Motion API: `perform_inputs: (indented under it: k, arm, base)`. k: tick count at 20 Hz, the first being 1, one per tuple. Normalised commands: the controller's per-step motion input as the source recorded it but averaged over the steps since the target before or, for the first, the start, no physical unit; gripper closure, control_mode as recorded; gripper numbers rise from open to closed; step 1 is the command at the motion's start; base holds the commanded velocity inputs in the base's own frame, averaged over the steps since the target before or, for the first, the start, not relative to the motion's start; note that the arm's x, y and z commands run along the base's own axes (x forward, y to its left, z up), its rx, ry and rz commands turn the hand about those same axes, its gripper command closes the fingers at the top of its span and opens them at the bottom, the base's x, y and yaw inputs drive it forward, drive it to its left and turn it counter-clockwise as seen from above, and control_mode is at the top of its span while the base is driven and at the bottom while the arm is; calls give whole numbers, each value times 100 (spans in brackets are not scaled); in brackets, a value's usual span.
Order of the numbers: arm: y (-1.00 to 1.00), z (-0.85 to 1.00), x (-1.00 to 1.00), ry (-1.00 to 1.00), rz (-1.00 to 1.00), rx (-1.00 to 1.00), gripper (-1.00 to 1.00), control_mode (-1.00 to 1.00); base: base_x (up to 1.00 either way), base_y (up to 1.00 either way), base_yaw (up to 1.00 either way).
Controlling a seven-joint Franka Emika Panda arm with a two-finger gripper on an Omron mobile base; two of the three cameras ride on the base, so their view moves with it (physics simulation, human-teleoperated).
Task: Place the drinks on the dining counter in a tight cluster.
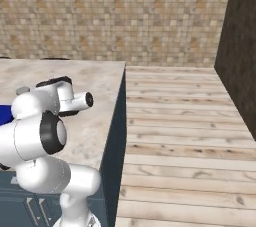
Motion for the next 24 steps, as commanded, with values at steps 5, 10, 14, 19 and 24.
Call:
perform_inputs:
  k: [5,10,14,19,24]
  arm:
    - [-24,-35,0,12,0,9,100,-100]
    - [-5,-31,0,9,0,7,100,-100]
    - [0,-8,-7,0,0,0,100,-100]
    - [0,0,-22,-4,0,0,100,-100]
    - [0,0,-10,-16,0,0,100,-100]
  base:
    - [0,0,0]
    - [0,0,0]
    - [0,0,0]
    - [0,0,0]
    - [0,0,0]
